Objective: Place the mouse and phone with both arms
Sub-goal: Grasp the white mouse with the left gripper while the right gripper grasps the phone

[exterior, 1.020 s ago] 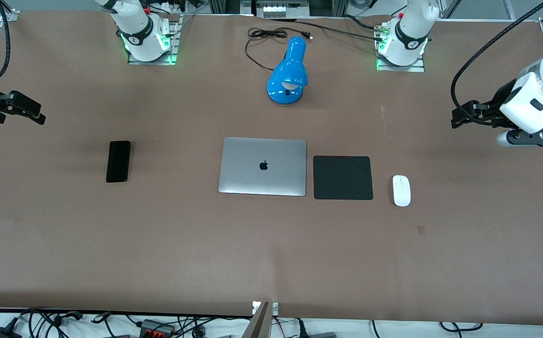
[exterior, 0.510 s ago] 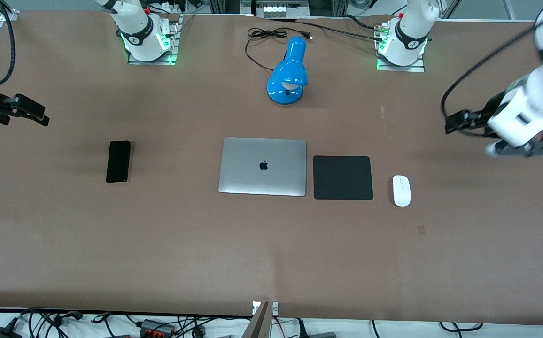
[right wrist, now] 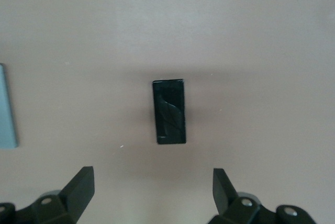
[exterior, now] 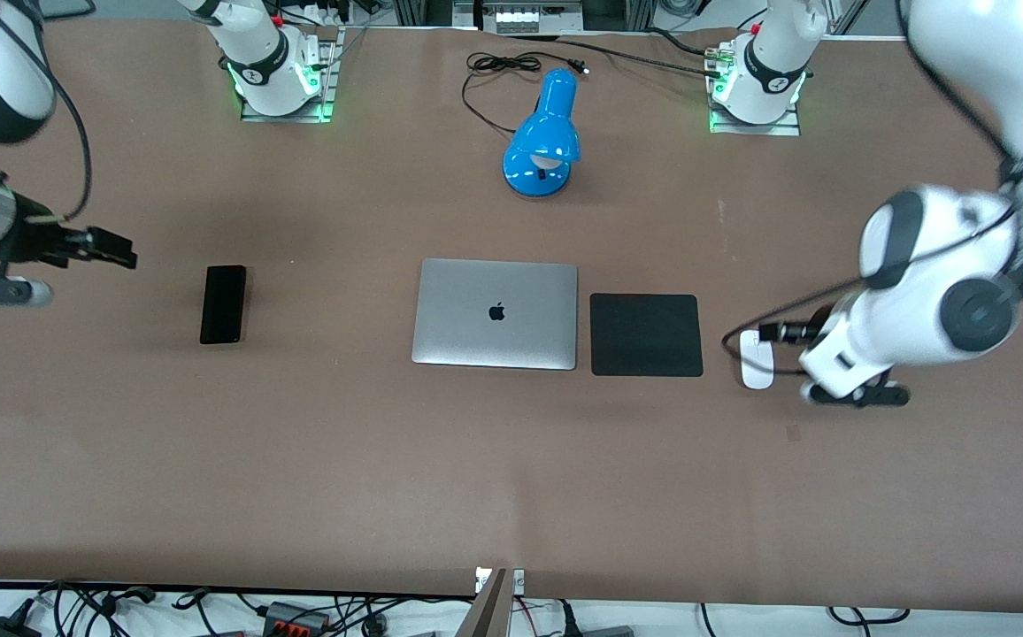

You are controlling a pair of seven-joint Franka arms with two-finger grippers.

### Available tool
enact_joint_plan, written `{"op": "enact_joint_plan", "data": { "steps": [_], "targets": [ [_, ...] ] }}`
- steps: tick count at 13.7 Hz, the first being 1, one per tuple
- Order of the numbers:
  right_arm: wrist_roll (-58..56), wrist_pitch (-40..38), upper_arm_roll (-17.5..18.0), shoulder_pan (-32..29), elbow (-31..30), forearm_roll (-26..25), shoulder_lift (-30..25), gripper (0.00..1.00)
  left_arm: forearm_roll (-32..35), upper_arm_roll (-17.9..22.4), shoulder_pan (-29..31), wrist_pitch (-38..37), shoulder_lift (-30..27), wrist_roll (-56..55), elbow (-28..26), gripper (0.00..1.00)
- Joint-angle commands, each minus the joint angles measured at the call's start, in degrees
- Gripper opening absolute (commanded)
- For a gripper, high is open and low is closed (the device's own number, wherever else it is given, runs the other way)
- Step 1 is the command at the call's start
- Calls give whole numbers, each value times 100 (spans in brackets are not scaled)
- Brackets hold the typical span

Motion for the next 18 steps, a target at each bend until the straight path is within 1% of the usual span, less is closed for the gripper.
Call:
{"op": "enact_joint_plan", "data": {
  "steps": [1,4,6,13,15,18],
  "targets": [
    [129,603,6,21,-463,-205,160,100,156,-4,79,165,657,172,270,100],
    [305,1394,-2,-40,-1043,-214,300,100,165,5,62,218,1053,225,253,100],
    [349,1747,-11,-40,-1185,-205,493,100,270,-4,70,192,1229,234,244,100],
    [481,1950,-20,-23,-1291,-170,1310,100,385,-4,-18,279,1484,225,226,100],
    [481,2300,-20,-40,-1492,-170,1390,100,385,-4,9,534,1572,225,226,100],
    [481,2960,-20,-110,-1958,-170,1399,100,376,-4,0,631,1582,225,217,100]
  ]
}}
